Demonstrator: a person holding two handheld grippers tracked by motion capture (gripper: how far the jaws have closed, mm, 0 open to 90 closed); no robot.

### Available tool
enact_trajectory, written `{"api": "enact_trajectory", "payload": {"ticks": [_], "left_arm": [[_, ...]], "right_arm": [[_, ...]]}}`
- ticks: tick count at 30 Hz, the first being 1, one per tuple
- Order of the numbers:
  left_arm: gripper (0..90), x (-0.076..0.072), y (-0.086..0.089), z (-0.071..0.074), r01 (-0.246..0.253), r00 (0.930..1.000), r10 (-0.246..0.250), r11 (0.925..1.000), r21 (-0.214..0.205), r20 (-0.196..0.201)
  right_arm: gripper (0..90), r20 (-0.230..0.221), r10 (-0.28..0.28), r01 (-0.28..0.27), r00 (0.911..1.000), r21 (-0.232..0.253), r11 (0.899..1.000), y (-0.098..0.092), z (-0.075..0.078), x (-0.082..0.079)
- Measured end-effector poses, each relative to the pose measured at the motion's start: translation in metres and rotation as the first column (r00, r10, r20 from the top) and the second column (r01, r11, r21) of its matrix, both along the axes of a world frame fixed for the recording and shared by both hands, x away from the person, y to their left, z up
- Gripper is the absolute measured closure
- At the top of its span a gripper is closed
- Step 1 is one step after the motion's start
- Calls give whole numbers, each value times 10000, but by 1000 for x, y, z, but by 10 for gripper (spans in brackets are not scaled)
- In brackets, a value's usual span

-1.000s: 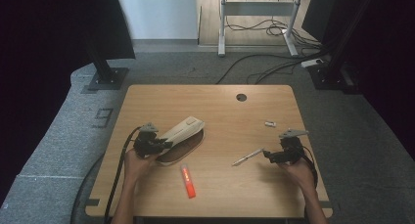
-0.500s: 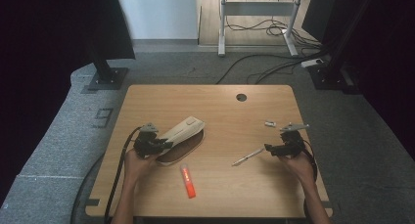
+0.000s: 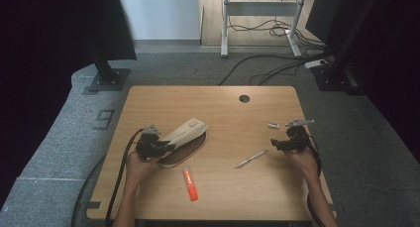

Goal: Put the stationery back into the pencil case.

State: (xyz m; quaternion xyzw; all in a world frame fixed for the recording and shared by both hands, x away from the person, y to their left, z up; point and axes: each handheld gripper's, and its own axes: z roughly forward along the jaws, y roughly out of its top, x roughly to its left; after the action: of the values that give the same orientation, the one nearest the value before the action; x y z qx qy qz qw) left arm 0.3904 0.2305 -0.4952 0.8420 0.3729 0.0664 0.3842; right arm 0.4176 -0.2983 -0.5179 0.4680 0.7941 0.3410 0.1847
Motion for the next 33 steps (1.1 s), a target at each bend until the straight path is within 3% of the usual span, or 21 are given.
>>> {"api": "enact_trajectory", "payload": {"ticks": [7,27,33], "left_arm": [[731,0,0,0,36,10000,-36,10000,31,35],[728,0,1,-1,60,10000,-60,10000,-24,2],[727,0,1,-1,49,10000,-49,10000,-42,-9]], "right_arm": [[198,-93,-87,87,9999,-11,10000,0,-4,14],[394,-65,-18,16,10000,-247,9997,-3,-6,47],[406,-193,-157,153,9997,-245,9996,-3,-9,57]]}}
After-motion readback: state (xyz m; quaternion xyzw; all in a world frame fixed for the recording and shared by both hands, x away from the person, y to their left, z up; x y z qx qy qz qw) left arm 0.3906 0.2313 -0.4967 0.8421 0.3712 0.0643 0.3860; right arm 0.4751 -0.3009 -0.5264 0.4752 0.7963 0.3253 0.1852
